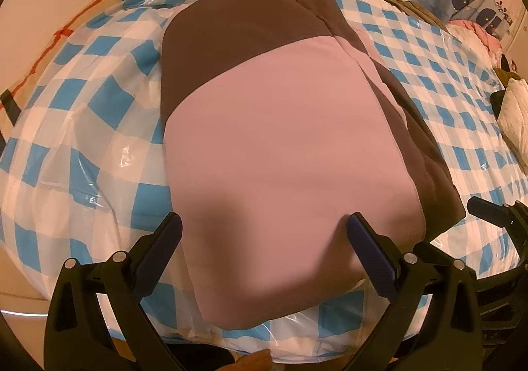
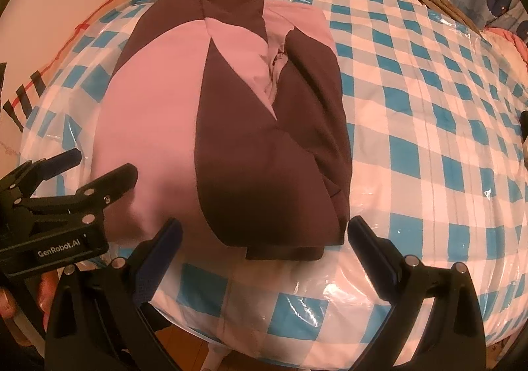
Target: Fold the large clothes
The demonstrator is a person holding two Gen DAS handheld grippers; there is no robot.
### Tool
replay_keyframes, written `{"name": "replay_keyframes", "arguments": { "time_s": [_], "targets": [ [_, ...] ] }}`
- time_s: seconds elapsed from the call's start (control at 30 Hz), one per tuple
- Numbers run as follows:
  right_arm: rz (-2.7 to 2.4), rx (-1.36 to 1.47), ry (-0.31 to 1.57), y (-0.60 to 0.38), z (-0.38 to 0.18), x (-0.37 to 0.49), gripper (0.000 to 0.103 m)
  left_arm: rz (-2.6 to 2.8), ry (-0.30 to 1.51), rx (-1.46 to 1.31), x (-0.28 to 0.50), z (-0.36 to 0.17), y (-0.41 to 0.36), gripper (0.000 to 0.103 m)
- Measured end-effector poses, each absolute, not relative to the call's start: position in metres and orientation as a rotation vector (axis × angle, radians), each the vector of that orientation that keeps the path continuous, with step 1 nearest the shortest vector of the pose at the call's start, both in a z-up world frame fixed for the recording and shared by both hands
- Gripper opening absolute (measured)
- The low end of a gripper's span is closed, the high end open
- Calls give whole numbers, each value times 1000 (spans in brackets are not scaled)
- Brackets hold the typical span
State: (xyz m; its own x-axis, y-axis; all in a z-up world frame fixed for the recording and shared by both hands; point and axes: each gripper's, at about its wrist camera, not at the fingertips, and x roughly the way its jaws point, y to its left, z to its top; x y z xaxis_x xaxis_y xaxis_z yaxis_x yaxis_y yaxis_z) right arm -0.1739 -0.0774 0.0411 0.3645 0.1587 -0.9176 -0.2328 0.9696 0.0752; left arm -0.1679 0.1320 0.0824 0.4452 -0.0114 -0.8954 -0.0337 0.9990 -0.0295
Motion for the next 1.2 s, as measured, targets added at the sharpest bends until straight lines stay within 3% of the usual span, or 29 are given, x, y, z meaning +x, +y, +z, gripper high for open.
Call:
{"name": "replay_keyframes", "arguments": {
  "time_s": [1.2],
  "targets": [
    [258, -76, 1178, -73, 38, -175, 96, 46, 1037, -5, -173, 94, 128, 96]
  ]
}}
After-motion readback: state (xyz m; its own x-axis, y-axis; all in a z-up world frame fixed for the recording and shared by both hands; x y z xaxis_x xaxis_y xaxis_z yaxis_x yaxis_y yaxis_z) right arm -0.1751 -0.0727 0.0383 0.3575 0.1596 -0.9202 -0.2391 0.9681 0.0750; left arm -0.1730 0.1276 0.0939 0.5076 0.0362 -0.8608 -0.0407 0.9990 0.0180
